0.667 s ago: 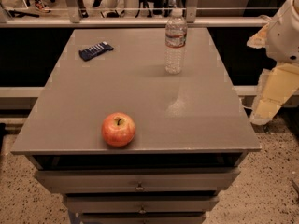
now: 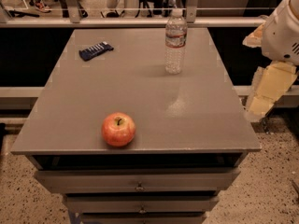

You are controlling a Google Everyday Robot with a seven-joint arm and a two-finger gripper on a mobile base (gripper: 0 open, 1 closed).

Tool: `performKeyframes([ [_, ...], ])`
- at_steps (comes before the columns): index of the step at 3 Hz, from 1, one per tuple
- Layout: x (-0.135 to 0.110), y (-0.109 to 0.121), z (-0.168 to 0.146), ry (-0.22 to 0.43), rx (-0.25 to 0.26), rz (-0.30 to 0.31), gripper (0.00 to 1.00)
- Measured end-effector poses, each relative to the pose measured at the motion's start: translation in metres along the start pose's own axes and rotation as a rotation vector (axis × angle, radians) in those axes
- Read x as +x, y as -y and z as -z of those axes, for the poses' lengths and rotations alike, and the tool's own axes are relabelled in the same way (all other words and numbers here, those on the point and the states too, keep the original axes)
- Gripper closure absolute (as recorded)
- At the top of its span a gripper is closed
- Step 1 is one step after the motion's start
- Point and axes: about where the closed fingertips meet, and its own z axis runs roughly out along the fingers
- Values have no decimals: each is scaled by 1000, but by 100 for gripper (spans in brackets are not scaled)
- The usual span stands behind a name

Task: Move apple near rxbar blueberry

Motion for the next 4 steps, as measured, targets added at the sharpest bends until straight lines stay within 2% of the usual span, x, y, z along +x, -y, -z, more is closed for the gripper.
performKeyframes([
  [1, -46, 0, -35, 97, -52, 34, 0],
  [2, -107, -9, -63, 215, -116, 97, 0],
  [3, -157, -30, -80, 312, -177, 151, 0],
  [4, -192, -54, -89, 388, -216, 195, 0],
])
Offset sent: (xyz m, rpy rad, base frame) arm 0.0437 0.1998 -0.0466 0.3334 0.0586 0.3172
